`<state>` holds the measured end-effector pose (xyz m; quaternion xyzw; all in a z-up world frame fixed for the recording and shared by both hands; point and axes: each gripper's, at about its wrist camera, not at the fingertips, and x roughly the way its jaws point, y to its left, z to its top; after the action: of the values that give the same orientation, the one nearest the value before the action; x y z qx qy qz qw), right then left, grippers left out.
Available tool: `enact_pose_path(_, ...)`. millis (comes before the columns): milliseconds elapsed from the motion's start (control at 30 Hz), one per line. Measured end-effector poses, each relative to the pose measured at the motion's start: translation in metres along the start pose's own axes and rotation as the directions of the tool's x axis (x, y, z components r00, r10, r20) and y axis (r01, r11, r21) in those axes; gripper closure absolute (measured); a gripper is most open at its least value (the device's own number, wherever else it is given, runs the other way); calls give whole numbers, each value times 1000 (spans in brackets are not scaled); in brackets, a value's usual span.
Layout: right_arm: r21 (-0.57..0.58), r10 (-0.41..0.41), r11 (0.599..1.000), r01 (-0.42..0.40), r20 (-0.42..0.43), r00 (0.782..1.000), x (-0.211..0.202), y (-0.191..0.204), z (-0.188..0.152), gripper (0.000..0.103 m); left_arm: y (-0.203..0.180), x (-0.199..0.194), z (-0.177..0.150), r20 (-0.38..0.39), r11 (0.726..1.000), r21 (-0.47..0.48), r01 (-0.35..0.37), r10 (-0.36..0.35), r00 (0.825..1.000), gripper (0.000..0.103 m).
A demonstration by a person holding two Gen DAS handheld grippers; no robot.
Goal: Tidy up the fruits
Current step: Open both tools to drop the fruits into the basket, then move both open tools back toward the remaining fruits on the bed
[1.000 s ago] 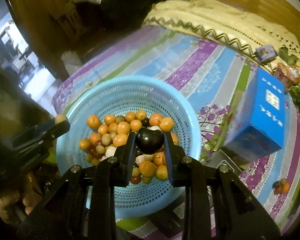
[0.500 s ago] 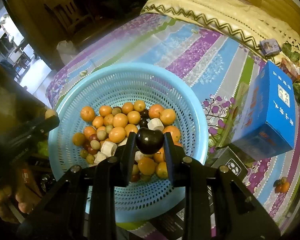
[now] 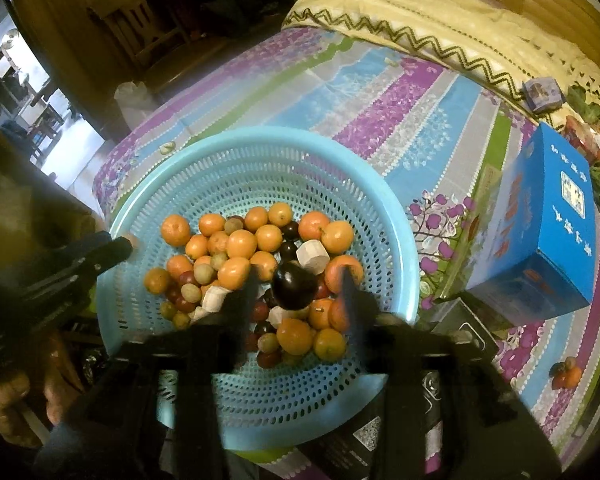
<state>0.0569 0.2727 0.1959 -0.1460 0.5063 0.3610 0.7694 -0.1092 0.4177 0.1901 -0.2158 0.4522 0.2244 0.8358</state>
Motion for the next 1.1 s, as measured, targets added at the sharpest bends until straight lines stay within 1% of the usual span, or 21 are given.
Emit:
enact_pose_path(67, -1, 0, 1000, 0, 9, 1000, -1, 0, 0, 40, 1, 0, 0, 6, 1000, -2, -2, 2, 1000, 52)
enact_pose_path(367, -6, 9, 1000, -9, 16, 1000, -3, 2, 1, 40, -6, 0, -2, 4, 1000, 12, 6, -6, 1000, 51)
enact_pose_path(533, 0, 15, 1000, -15, 29, 999, -9, 1, -4, 40, -13, -4, -7, 5, 1000, 26, 13, -14, 1000, 51)
enact_pose_path(733, 10, 25, 1000, -25, 51, 998, -22, -2, -26, 40, -20, -15, -17, 17, 999, 45, 27, -28, 999, 51)
enact_pose_path(800, 8, 25, 1000, -25, 59, 998, -28, -2, -35, 40, -22, -18, -22, 18, 998, 50, 26, -27, 999, 49)
enact_pose_path(1100, 18, 36, 999, -38, 87, 996, -51, -4, -77, 40, -36, -33, -55, 20, 994, 108, 25, -27, 999, 49)
